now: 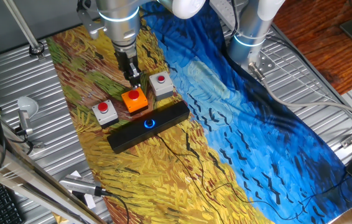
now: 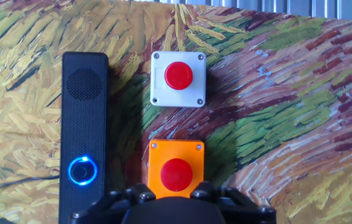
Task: Turn the knob to increase the volume of the speaker
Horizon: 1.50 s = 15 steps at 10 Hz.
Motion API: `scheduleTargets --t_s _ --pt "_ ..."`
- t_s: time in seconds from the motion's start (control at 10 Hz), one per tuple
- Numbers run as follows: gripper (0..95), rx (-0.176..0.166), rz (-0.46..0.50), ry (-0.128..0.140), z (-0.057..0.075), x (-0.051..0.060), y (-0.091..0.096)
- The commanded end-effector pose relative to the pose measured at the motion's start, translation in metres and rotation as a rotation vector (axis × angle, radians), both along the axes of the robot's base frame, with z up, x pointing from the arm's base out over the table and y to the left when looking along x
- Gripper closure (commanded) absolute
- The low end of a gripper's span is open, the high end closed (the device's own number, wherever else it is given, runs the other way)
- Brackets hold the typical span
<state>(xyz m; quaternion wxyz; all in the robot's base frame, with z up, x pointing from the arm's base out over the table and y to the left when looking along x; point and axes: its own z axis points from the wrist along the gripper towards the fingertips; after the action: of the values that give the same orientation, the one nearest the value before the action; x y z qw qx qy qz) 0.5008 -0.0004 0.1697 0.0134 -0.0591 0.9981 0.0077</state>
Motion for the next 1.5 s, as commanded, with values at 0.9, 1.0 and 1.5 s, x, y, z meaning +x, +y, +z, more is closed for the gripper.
scheduleTargets --t_s 0.9,1.0,1.5 --pt "95.0 -0.056 0.863 -0.066 -0.006 0.064 -0.031" --pt "95.0 -0.059 0.888 -0.062 -0.006 0.069 -0.034" --pt "95.0 -0.073 0.954 0.011 -0.003 0.082 -0.047"
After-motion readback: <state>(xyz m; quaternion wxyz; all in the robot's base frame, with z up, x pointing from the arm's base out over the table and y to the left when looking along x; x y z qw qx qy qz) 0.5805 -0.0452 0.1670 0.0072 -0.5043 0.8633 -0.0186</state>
